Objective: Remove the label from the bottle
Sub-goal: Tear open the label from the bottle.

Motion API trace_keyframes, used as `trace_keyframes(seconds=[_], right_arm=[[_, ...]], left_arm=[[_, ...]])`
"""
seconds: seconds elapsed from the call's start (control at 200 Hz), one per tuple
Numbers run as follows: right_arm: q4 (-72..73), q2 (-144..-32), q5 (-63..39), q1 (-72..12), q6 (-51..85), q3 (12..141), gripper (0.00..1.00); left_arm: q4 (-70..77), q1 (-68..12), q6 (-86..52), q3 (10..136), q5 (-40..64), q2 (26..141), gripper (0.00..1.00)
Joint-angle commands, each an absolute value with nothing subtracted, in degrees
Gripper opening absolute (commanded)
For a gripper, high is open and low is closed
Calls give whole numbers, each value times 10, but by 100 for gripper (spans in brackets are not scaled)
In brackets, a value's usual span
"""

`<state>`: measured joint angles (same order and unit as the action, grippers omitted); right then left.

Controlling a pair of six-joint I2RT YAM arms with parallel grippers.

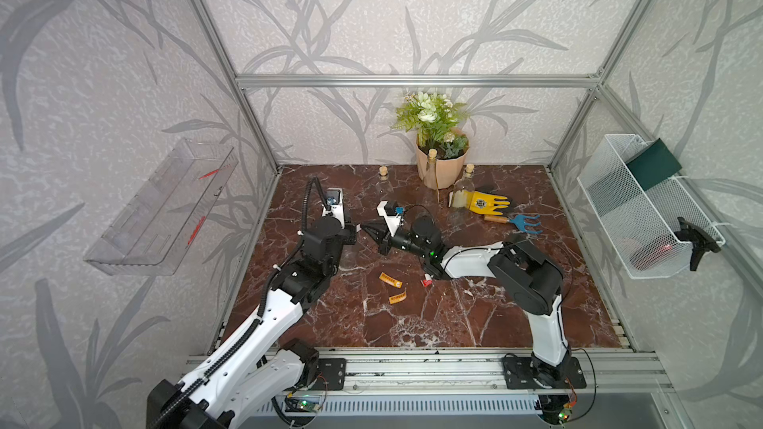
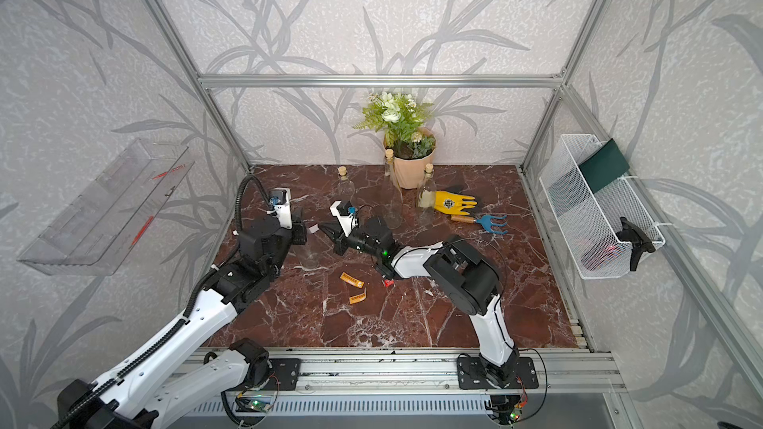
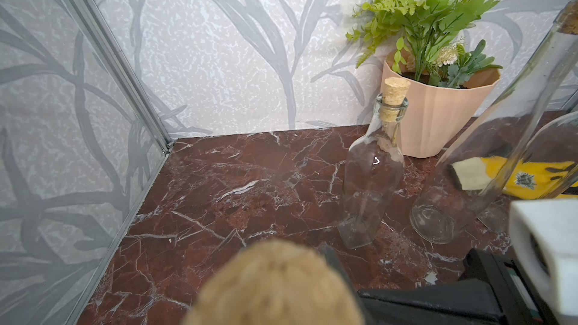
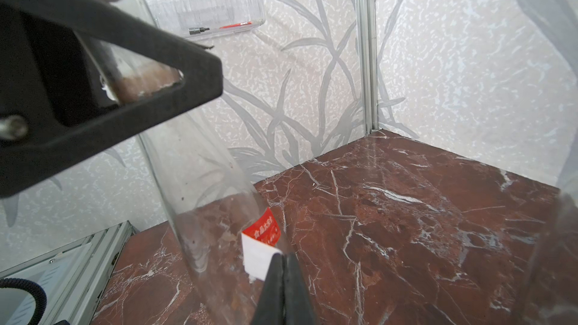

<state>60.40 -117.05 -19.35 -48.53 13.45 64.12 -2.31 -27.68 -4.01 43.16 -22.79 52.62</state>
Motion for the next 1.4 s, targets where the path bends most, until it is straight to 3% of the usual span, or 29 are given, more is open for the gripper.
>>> trace_keyframes(seconds=[0.0,1.395], right_arm=[[597,-1149,-184,-482,127,658,0],[488,-1172,-151,-476,80,723,0]], left_arm=[[-21,-276,-40,424,-230,515,0],[-21,-276,-39,419,-229,506,0]])
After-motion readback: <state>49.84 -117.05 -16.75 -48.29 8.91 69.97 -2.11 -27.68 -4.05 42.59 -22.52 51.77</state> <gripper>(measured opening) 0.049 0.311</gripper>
